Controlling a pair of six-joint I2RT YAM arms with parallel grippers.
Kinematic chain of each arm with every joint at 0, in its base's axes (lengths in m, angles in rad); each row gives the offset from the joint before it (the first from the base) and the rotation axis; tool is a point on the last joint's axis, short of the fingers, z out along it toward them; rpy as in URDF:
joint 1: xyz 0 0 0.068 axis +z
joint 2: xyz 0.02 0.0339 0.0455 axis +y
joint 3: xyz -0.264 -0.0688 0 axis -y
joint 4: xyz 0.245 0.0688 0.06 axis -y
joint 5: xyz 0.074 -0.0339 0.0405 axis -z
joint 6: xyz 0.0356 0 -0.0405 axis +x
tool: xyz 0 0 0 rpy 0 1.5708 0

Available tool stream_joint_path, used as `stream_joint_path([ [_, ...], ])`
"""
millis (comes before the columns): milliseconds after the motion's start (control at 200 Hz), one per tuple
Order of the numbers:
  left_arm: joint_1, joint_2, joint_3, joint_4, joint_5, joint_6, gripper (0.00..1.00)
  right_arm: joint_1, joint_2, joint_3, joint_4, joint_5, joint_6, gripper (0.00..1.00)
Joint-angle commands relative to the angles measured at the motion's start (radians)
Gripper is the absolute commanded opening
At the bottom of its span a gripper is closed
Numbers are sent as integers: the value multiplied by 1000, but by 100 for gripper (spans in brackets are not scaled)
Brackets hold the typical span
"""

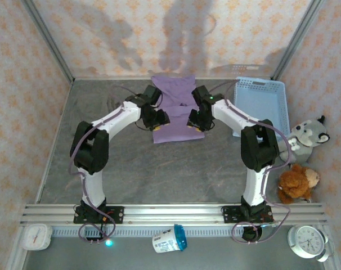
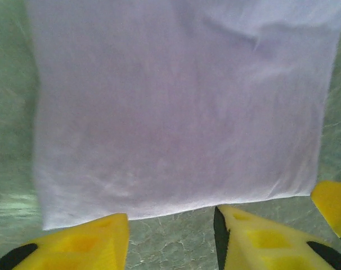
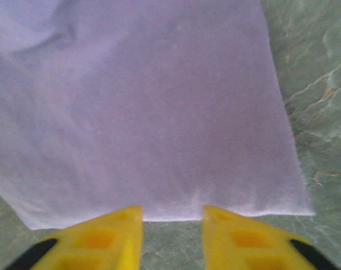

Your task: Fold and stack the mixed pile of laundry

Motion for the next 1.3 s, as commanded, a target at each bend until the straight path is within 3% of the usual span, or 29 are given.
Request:
stream_joint_path([
  [0,-15,40,-56,81,-25,-26,36,-10,26,-35,91,-18,70,21],
  [120,-14,91,-86,137,-83,-64,24,-10,75,-25,105,29,84,14],
  [255,-15,142,-85,132,-162,-71,20,-17,126,-22,104,77,98,12],
  [445,-19,179,-152,108,-178,-55,16,-16,112,-111,136,67,104,10],
  [741,-79,-21,-440,125,-142,-82,16,46,-82,-365,143,60,74,10],
  [891,-105,-194,-518,99,-148,-133,17,95,-199,-437,102,67,82,10],
  [1081,-105,-319,-440,58,-201,-134,17,142,-261,-313,29,54,52,11],
  [1296,-102,-228,-304,57,-228,-99,12,204,-148,-149,45,3,40,10],
])
